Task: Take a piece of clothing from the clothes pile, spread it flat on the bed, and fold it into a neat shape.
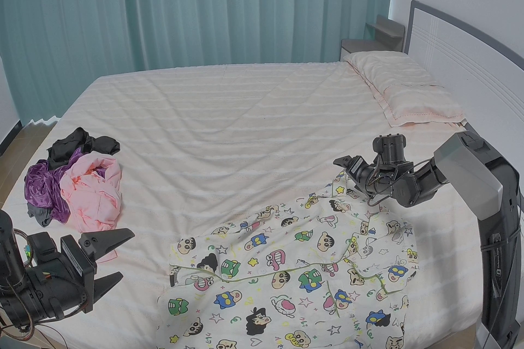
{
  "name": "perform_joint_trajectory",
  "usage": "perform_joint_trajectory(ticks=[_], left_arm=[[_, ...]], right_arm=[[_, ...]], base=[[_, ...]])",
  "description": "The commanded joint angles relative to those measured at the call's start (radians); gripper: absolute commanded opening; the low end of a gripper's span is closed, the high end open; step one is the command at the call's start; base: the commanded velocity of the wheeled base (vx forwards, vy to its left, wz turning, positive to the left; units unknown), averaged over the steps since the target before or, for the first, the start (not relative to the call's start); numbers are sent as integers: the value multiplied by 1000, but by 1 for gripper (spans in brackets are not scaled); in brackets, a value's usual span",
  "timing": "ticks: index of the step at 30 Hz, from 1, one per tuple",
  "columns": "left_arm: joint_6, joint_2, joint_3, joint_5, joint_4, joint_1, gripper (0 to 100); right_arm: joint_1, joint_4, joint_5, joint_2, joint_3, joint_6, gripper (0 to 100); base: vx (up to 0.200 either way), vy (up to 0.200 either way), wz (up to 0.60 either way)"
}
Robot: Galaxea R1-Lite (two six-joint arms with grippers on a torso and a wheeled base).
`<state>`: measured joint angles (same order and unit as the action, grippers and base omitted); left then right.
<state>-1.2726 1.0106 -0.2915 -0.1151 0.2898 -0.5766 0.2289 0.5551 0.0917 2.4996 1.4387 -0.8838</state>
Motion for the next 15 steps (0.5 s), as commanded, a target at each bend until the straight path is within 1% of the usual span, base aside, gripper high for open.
perform_joint_trajectory(ticks=[1,6,12,15], left_arm=[[-1,-3,0,5,2,7,100],[-1,-4,11,43,6,9,100],[-1,-6,11,45,6,12,100],[-2,-6,12,45,6,12,100]], right_arm=[[1,-1,-3,28,14,2,100],[12,0,-12,85,58,2,100],[40,-3,-21,139,124,3,100],[52,-40,-26,160,152,5,100]], base=[[0,0,0],[0,0,0],[0,0,0],[0,0,0]])
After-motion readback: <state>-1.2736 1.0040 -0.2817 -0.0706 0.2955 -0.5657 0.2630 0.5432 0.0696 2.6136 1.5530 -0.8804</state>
